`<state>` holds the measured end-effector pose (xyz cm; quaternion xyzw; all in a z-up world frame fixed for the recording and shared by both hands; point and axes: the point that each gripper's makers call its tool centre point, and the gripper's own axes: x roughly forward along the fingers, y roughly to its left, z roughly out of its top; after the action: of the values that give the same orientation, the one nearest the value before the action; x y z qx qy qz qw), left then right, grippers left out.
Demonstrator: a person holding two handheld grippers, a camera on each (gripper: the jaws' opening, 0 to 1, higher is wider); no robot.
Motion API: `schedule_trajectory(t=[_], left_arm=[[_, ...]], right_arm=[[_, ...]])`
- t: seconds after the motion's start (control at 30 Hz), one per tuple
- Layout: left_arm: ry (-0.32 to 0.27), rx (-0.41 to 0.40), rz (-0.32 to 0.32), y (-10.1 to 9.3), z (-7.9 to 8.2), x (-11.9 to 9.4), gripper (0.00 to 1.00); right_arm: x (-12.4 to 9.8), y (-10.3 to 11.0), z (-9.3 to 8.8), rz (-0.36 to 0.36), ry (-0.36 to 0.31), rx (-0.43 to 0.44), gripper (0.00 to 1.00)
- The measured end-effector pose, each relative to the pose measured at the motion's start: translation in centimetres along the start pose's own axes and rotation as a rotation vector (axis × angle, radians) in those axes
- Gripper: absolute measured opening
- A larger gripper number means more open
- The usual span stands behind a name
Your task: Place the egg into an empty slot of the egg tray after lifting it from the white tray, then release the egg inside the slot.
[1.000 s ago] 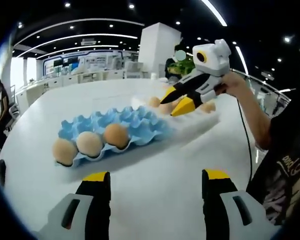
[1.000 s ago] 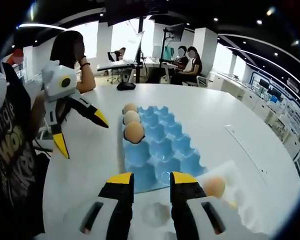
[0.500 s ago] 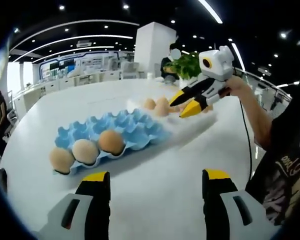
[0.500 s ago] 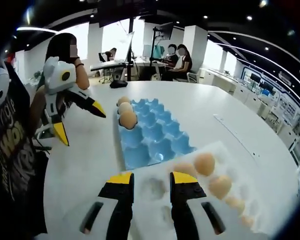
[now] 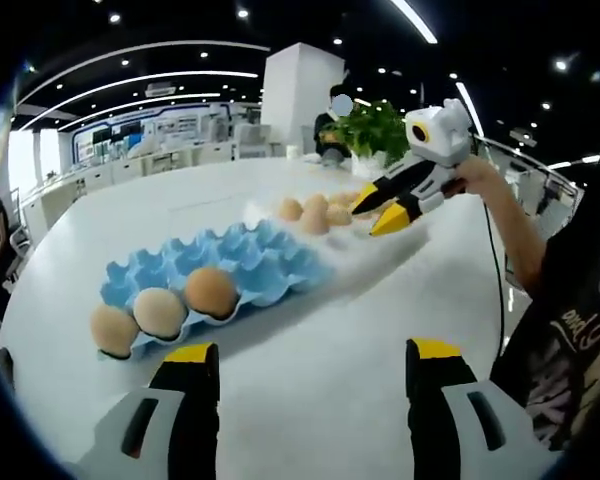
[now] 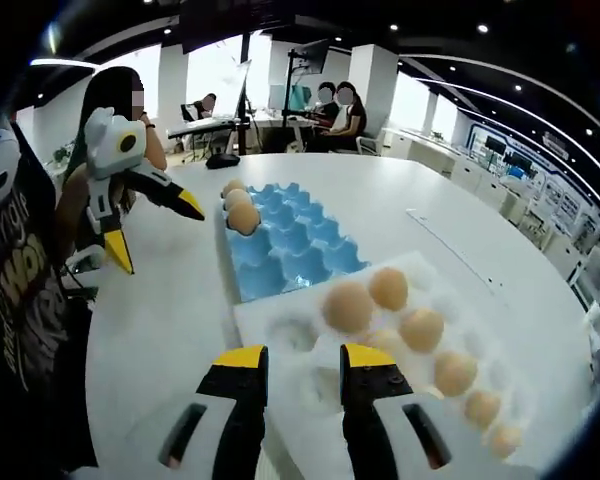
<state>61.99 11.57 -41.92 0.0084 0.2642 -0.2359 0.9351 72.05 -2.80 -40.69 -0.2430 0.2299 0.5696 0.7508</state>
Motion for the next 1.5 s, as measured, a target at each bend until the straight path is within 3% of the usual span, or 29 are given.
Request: schedule_trajectory(t=[0.5, 1.5], left_arm=[[-0.004, 0.026, -0.012, -0.7, 0.8, 0.1, 0.79], [0.004, 0.041, -0.045, -2.2, 1.0, 1.1, 0.79]], right_arm=[[-2.3, -1.5, -2.5, -0.06, 0.024, 0.046, 0.29], [-5.0, -3.8, -5.0, -0.141, 0.032, 0.097, 0.29]])
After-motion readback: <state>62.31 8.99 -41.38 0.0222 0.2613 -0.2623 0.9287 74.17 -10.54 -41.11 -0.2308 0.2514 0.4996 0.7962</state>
